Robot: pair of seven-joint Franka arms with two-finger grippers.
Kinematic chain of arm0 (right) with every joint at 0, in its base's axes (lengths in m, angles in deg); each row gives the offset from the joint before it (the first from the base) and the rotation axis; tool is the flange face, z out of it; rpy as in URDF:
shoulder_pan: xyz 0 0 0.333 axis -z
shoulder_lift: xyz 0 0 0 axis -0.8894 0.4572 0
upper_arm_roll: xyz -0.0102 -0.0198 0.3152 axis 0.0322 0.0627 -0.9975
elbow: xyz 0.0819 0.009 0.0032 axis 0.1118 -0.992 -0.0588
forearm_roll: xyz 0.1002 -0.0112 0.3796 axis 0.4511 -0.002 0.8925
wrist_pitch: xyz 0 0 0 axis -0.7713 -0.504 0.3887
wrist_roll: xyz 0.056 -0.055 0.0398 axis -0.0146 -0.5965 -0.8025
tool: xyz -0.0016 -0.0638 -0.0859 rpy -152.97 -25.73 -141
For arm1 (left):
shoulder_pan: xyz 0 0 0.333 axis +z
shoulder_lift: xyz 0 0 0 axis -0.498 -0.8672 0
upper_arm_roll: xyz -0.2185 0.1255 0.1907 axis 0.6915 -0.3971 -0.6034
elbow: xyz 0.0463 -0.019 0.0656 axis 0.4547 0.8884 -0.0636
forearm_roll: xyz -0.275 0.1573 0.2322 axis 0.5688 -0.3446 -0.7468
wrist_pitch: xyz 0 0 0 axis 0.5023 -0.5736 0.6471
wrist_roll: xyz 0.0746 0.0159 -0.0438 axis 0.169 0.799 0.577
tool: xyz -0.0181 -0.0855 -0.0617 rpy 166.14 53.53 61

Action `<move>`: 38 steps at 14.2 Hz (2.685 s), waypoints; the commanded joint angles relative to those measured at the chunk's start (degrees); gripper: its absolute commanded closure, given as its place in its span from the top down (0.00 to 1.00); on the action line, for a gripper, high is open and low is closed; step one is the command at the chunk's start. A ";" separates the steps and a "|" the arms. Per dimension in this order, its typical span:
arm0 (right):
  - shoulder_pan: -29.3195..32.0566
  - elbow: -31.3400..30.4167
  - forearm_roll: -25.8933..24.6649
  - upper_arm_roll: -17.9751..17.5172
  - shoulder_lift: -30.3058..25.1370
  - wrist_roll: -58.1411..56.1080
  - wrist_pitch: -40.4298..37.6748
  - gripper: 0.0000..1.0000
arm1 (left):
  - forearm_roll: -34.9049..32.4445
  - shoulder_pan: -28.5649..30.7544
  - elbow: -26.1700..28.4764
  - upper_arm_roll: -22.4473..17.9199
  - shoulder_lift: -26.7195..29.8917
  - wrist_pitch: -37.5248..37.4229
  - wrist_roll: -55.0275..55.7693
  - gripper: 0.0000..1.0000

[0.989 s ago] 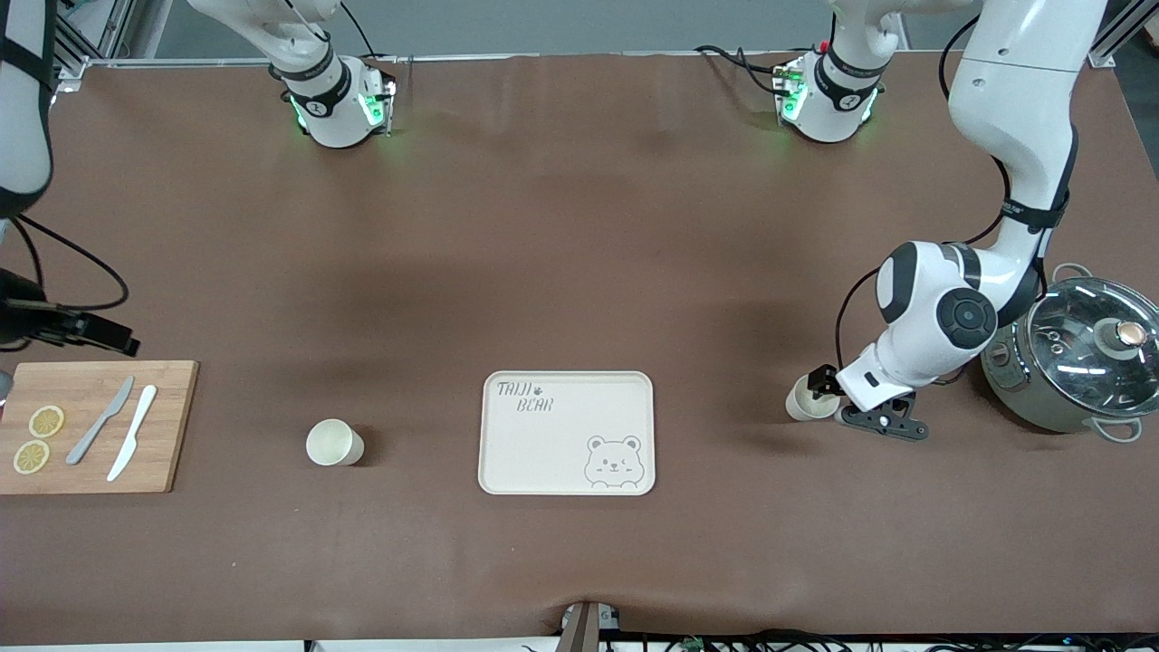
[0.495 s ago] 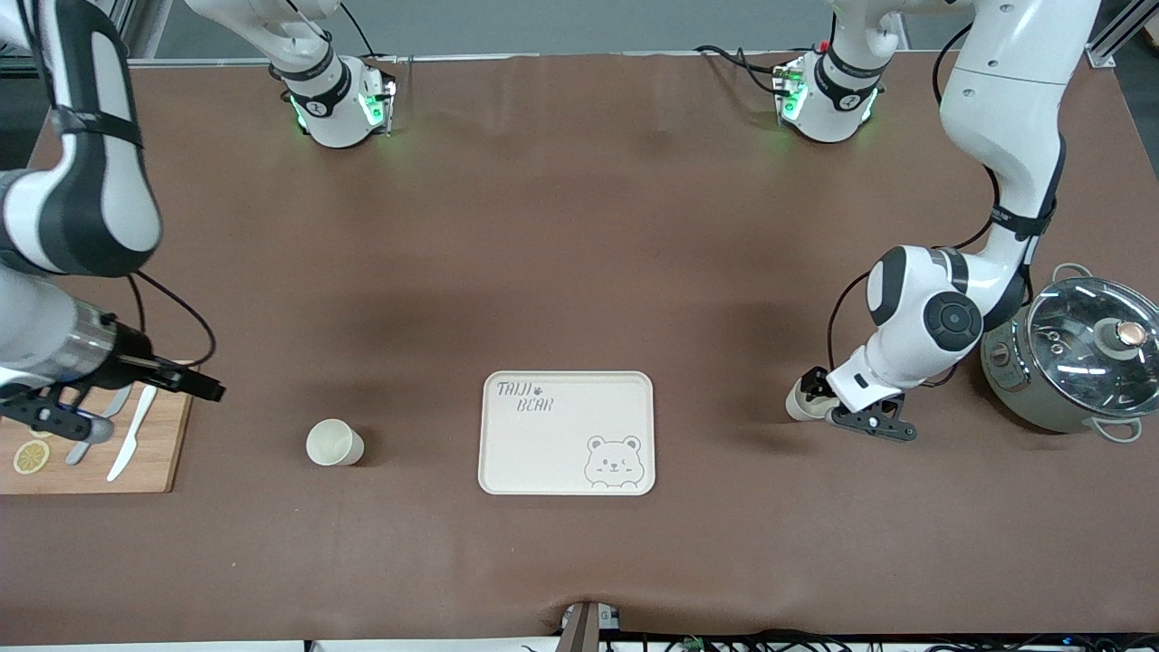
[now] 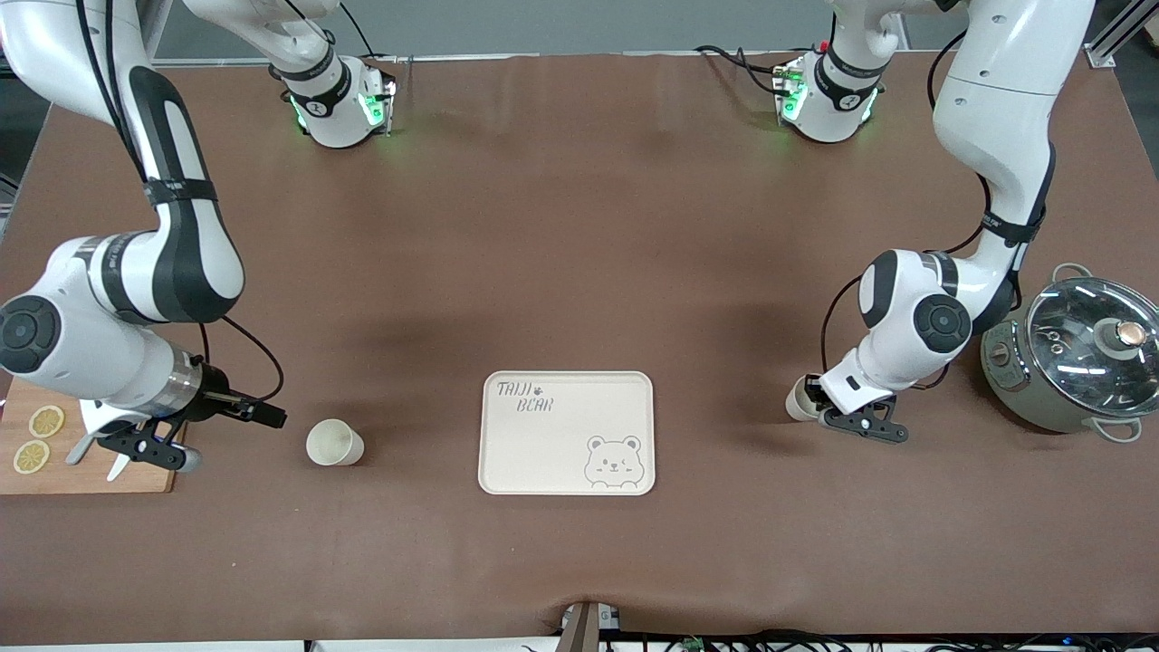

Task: Place white IKEA cup upright on tray with both arms
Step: 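Lift the cup with the left gripper while the right gripper grasps the other cup, then carry the cup onto the tray with the left gripper and release it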

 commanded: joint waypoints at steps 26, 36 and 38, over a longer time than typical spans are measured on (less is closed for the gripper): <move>-2.82 -8.87 0.11 0.25 9.30 -2.27 25.66 1.00 | -0.80 -36.75 -41.20 -10.78 -24.04 -12.80 44.41 0.00; -2.65 -8.87 0.20 0.25 9.57 -1.83 25.85 0.55 | 7.54 -36.93 -40.49 -10.52 -22.98 -13.33 46.01 0.00; -2.65 -8.87 0.20 0.25 9.57 -1.56 25.85 0.35 | 7.55 -36.76 -40.49 -10.52 -23.07 -13.33 45.74 0.00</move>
